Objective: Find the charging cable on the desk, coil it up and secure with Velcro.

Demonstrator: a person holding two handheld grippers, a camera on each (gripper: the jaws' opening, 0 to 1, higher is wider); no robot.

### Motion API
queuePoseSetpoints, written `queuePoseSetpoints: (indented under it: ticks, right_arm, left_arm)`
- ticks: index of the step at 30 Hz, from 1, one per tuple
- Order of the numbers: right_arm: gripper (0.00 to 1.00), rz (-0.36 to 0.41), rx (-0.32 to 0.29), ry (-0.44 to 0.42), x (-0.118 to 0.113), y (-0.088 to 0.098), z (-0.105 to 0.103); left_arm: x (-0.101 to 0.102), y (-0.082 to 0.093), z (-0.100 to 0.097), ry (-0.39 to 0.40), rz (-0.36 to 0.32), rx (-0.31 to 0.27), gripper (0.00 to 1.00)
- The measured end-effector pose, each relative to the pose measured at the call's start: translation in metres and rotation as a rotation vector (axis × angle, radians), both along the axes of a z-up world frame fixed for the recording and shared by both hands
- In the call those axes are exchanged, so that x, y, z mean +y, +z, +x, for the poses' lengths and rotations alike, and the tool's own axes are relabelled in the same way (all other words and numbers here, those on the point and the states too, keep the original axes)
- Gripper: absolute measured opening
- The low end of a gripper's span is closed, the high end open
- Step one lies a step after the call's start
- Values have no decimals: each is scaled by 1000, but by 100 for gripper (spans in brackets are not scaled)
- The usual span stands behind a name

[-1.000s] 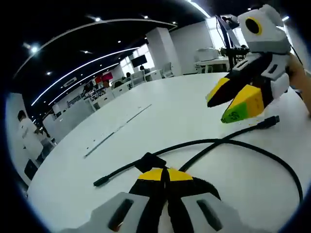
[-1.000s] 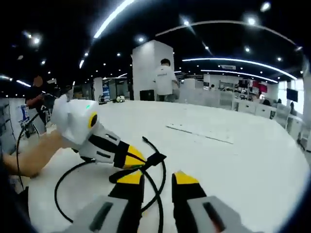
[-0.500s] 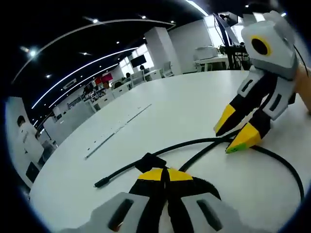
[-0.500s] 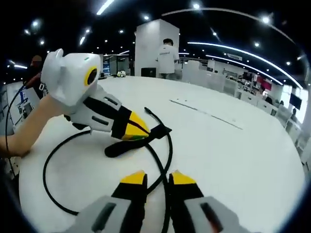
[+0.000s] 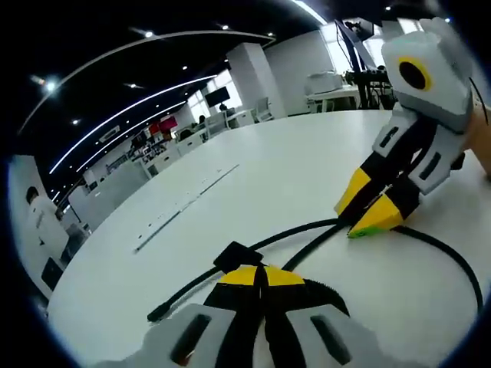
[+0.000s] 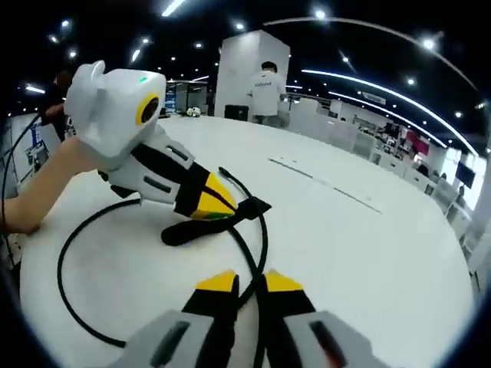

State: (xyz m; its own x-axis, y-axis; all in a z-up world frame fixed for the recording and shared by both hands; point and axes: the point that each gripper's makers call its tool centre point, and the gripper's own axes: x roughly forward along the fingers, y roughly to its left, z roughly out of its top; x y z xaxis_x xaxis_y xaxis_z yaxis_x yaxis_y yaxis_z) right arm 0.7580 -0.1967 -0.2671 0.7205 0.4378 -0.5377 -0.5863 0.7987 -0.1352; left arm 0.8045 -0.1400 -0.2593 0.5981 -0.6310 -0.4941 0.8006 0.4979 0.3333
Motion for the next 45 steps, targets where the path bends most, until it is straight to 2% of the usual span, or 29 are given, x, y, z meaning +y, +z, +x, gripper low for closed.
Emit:
queuePoseSetpoints:
  ticks: [6,13,19,21,23,25,30,34,37,41,43,45]
  right_arm:
    - [10,58,9,5,-5,1,6]
    - [9,82,-1,48,-2,9,12]
    - [9,78,-28,147,11,17,19]
    - [9,82,-21,173,15,19,23]
    - [9,61,-22,245,22,21,24]
    - [9,42,1,269,23,19,27]
    - [9,13,15,350,26,10,31]
    - [9,27,3,418,32,4,30]
    - [9,17,9,420,32,3,30]
    - [9,-27,-17,462,32,5,29]
    - [9,-22,-22,468,34,6,29]
    - [9,17,-29,450,36,11,32]
  left_arm:
    - [0,1,0,-6,11,-7,2]
    - [0,1,0,-7,10,-6,2]
    - [0,0,0,-11,20,-13,2]
    - [0,0,0,-10,16,-11,2]
    - [0,1,0,-12,12,-10,2]
    - [0,1,0,-13,11,-9,2]
    - [0,1,0,-14,14,-11,2]
    - [0,1,0,-16,16,-13,2]
    - [0,1,-1,-18,21,-15,2]
    - [-1,1,-1,-19,39,-24,2]
    - [-1,1,-2,-19,45,-28,2]
    - [-1,2,-2,-19,45,-29,2]
